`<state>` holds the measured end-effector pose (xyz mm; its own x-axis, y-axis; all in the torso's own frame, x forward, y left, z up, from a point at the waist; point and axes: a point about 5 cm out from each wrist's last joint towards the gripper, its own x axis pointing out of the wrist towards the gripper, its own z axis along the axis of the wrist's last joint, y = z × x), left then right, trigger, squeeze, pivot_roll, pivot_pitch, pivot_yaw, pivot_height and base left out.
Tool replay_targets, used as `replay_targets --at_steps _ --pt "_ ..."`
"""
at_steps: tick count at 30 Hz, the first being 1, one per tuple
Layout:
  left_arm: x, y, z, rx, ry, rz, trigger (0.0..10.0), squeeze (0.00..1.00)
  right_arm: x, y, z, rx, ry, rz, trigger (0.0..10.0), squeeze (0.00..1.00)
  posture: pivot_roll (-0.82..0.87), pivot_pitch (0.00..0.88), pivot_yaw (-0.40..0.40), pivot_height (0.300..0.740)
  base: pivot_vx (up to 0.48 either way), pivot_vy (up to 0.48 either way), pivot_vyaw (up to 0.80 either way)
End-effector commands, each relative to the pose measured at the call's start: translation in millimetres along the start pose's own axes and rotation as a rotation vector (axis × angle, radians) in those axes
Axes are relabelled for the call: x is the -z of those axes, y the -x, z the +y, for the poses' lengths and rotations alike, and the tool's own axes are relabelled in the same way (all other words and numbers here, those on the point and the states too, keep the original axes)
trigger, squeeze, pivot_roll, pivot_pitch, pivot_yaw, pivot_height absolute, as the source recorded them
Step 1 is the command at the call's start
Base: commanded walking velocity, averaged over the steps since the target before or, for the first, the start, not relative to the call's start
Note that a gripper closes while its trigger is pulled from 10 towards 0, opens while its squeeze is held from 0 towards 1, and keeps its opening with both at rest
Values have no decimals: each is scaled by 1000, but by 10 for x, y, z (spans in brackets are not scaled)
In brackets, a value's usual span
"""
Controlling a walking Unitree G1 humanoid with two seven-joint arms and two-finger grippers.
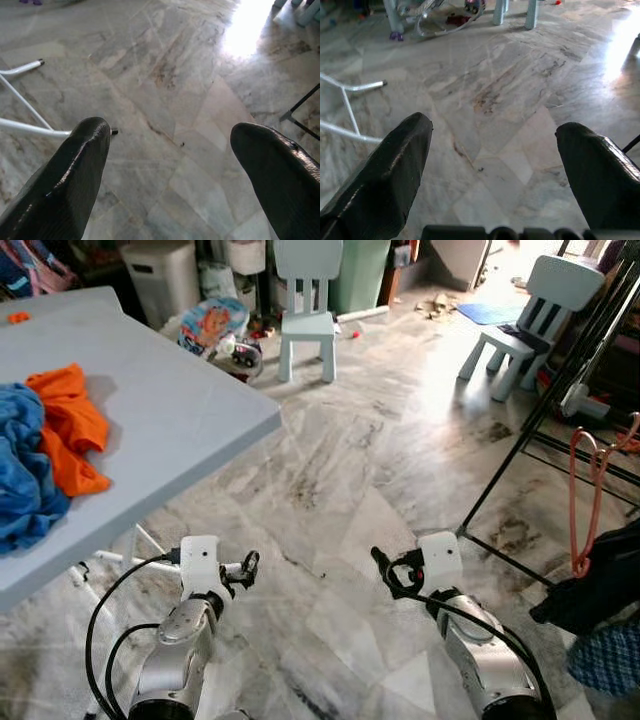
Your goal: Hang hanger
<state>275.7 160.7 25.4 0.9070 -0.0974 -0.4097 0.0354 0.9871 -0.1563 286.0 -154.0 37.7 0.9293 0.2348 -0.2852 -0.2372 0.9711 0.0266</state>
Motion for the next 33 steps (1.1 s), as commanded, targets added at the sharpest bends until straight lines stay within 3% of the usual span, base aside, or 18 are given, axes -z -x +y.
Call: replay_targets --at_steps 1,6,14,20,25,33 --pt "44 6 -3 11 1 12 10000 0 39 42 -52 19 -14 7 10000 0 10 0 2 740 0 0 0" --pt "143 6 5 24 -2 27 10000 0 135 85 -11 -14 -43 21 10000 0 26 0 5 740 0 0 0" --pt "208 76 75 3 2 41 10000 0 102 80 80 -79 -59 12 10000 0 57 0 -25 740 0 0 0" --pt "180 128 114 -7 -1 25 10000 0 -11 -16 187 -132 -110 -19 10000 0 103 26 -36 740 0 0 0" --pt "164 135 127 -2 1 18 10000 0 -86 -114 280 -142 -75 -42 10000 0 127 49 -42 740 0 0 0" --pt "181 164 182 -36 -10 29 10000 0 -45 -96 229 -150 -126 -21 10000 0 159 46 -53 740 0 0 0"
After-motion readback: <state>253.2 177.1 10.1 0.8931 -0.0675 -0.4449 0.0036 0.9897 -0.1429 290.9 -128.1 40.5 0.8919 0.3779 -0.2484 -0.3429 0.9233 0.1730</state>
